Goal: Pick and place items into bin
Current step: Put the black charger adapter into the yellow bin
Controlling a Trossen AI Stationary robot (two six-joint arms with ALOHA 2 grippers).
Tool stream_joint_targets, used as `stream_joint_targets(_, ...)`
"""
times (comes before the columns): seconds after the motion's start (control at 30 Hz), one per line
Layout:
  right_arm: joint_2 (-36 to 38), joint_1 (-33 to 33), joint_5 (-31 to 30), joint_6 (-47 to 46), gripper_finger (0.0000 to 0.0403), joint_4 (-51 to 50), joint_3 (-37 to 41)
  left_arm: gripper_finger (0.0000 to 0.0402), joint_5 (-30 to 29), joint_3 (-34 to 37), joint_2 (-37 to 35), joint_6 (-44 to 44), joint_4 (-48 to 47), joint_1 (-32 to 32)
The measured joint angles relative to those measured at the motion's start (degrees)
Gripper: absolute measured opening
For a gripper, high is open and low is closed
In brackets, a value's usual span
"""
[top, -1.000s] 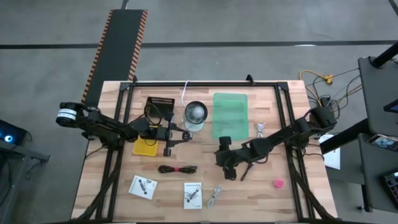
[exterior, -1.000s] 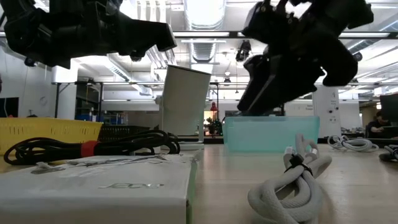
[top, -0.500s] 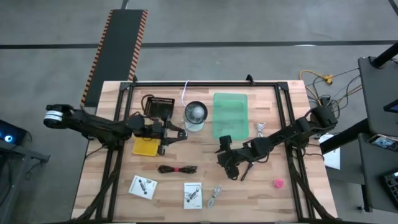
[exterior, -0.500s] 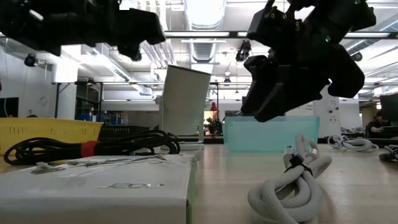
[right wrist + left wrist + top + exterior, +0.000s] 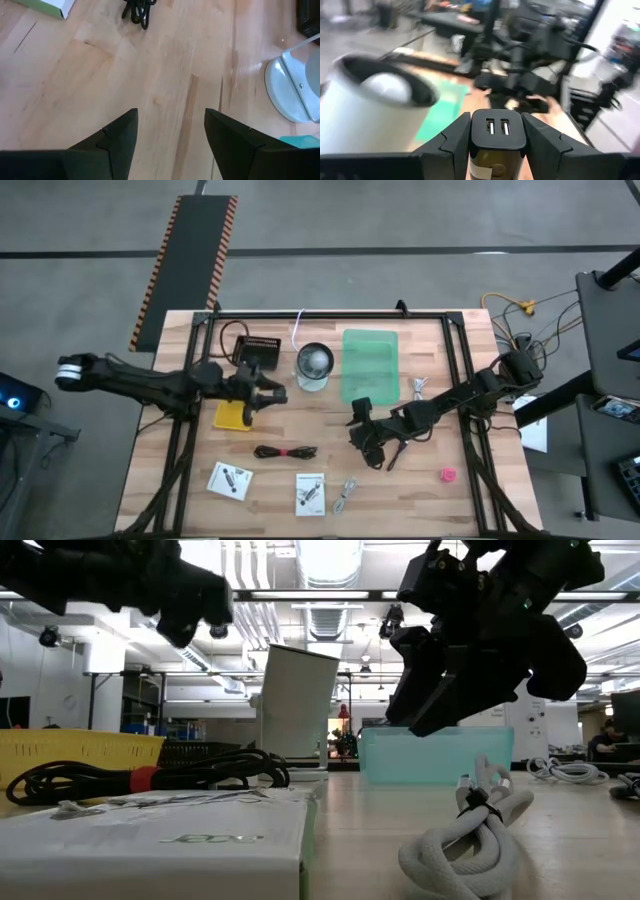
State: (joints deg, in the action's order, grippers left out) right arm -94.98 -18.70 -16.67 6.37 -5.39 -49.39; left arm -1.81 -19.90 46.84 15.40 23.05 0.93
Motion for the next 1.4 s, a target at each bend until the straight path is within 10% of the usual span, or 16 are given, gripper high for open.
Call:
stream_joint_targets(0.87,0.0,0.0,0.0,0.3,0.0215,0.2,0.0,0.0133,-9.6,-14.5,-2.8,35.2,-64.6,0.0)
stream_joint_targets(1.4,0.0,0.0,0.0,0.3,0.0215,0.3,0.0,0.0133,-1.8,-18.1,9.6,45.3,-76.6,0.0)
